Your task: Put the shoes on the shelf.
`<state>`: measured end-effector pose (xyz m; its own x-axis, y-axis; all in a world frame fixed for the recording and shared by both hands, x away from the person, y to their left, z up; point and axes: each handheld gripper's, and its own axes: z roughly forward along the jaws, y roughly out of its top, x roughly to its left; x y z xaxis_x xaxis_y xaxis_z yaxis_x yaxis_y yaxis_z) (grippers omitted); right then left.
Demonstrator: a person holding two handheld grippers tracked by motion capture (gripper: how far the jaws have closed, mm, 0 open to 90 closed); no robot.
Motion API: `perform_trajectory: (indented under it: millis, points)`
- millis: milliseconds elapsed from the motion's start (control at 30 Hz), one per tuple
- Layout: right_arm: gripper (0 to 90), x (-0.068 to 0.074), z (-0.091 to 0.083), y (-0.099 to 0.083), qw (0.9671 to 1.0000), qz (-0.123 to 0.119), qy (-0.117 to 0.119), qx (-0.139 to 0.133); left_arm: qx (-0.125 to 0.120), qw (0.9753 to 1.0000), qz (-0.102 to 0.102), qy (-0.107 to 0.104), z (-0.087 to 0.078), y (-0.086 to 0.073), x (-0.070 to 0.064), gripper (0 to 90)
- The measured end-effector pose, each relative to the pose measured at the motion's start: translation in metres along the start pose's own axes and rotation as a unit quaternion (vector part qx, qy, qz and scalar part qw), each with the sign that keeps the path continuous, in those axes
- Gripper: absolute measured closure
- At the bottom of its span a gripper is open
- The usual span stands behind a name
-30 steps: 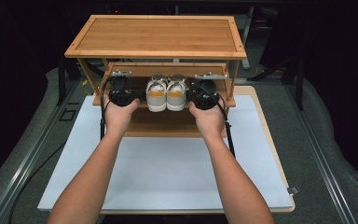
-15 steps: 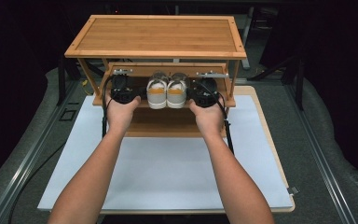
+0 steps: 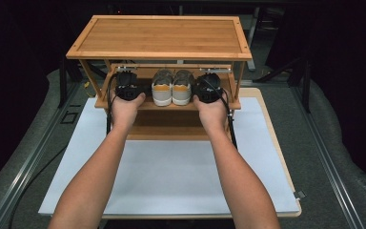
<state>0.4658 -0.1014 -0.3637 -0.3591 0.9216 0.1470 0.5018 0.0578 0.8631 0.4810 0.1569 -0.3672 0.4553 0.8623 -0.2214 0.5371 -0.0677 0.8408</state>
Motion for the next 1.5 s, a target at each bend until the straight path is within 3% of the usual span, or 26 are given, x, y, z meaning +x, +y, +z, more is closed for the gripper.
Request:
perform_trajectory:
  millis: [67, 133, 233, 267, 433, 467, 533, 633, 767, 833, 967, 1000, 1133, 1300, 1367, 1433, 1467, 1500]
  points:
    - [90.0, -0.001, 0.001, 0.001, 1.0, 0.002, 0.001, 0.003, 0.005, 1.0, 0.003, -0.001, 0.001, 0.001, 0.001, 90.0]
    - [90.0, -0.002, 0.004, 0.001, 1.0, 0.001, -0.004, -0.002, 0.001, 1.0, -0.007, 0.005, 0.004, 0.004, 0.0, 90.0]
    - [90.0, -0.003, 0.005, 0.002, 1.0, 0.001, 0.004, 0.004, 0.004, 1.0, -0.001, 0.009, 0.006, 0.006, 0.001, 90.0]
    - [90.0, -0.002, 0.006, 0.003, 1.0, 0.0, -0.006, 0.001, 0.004, 1.0, -0.002, 0.009, 0.007, 0.007, 0.001, 90.0]
    - [90.0, -0.005, 0.011, 0.008, 0.9999, -0.006, -0.008, 0.009, 0.006, 0.9999, -0.008, 0.013, 0.012, 0.01, 0.002, 90.0]
    - [90.0, -0.006, 0.012, 0.008, 0.9999, -0.002, -0.007, 0.01, 0.009, 0.9999, 0.005, 0.011, 0.013, 0.011, 0.004, 90.0]
    - [90.0, -0.007, 0.014, 0.008, 1.0, -0.001, -0.006, 0.006, 0.012, 0.9999, 0.009, 0.009, 0.015, 0.013, 0.005, 90.0]
    - [90.0, -0.006, 0.016, 0.008, 0.9999, -0.005, -0.007, 0.009, 0.009, 0.9999, -0.003, 0.011, 0.018, 0.013, 0.007, 90.0]
    - [90.0, -0.006, 0.015, 0.008, 0.9999, -0.006, -0.006, 0.01, 0.006, 0.9999, -0.005, 0.008, 0.017, 0.011, 0.007, 90.0]
    - [90.0, -0.006, 0.015, 0.007, 0.9999, -0.007, -0.001, 0.009, 0.007, 0.9998, -0.006, 0.017, 0.016, 0.011, 0.006, 89.9]
    - [90.0, -0.003, 0.016, 0.007, 0.9998, -0.009, -0.017, 0.004, 0.008, 0.9999, 0.003, 0.013, 0.015, 0.01, 0.006, 89.8]
    - [90.0, -0.004, 0.015, 0.006, 0.9998, -0.007, -0.016, 0.007, 0.007, 0.9998, -0.007, 0.016, 0.014, 0.009, 0.005, 89.7]
    - [90.0, -0.003, 0.014, 0.005, 0.9998, -0.011, -0.016, 0.002, 0.004, 0.9999, -0.007, 0.013, 0.012, 0.008, 0.005, 89.4]
    - [90.0, -0.002, 0.011, 0.002, 0.9999, 0.004, -0.01, -0.005, -0.001, 0.9999, -0.006, 0.014, 0.01, 0.003, 0.003, 89.3]
    - [90.0, 0.0, 0.009, 0.0, 0.9997, 0.003, -0.021, -0.009, -0.003, 0.9999, -0.003, 0.015, 0.009, 0.001, 0.002, 89.4]
    - [90.0, 0.0, 0.006, -0.001, 1.0, -0.001, -0.001, -0.007, -0.003, 0.9999, -0.004, 0.015, 0.008, 0.0, 0.001, 89.4]
    - [90.0, 0.001, 0.005, -0.002, 0.9998, -0.003, -0.013, -0.013, -0.002, 0.9999, -0.003, 0.013, 0.006, 0.0, 0.001, 89.3]
    - [89.9, 0.001, 0.003, -0.002, 0.9999, -0.005, -0.009, -0.011, -0.002, 0.9999, -0.001, 0.01, 0.005, 0.0, 0.001, 89.1]
